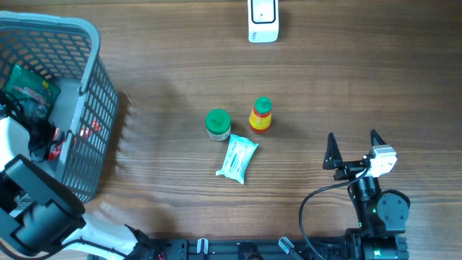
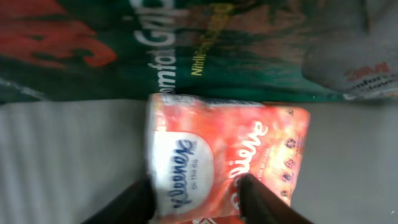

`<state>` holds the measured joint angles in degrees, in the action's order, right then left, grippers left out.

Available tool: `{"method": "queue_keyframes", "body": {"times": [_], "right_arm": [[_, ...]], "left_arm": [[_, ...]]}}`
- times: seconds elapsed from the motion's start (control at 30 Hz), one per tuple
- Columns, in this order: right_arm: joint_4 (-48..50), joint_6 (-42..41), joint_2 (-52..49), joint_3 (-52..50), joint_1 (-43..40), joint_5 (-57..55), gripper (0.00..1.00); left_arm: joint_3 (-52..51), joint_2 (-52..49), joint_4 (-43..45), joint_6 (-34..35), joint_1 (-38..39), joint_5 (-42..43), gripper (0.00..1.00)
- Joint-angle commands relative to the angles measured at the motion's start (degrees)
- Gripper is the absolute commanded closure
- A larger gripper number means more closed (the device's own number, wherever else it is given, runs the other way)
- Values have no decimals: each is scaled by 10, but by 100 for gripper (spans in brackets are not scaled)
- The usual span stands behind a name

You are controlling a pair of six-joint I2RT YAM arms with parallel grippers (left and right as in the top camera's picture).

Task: Scan the item barcode
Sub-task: 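Reach into the basket and grasp the red-white snack box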

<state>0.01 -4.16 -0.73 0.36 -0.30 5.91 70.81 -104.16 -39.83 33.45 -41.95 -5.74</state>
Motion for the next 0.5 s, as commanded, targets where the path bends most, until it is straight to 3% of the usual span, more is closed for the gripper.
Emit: {"method": "queue_keyframes", "body": {"times": [0.0, 0.1, 0.3, 0.47], "right_arm": [[3, 8, 5, -1, 2, -1, 0], [3, 8, 5, -1, 2, -1, 0], [3, 8, 5, -1, 2, -1, 0], [3, 8, 5, -1, 2, -1, 0]], "left_arm": [[-16, -9, 6, 4, -3, -5, 73], [-23, -9, 3, 5, -3, -5, 96], [-21, 25, -17, 4, -3, 21, 96], [-17, 139, -17, 4, -3, 49, 96]]}}
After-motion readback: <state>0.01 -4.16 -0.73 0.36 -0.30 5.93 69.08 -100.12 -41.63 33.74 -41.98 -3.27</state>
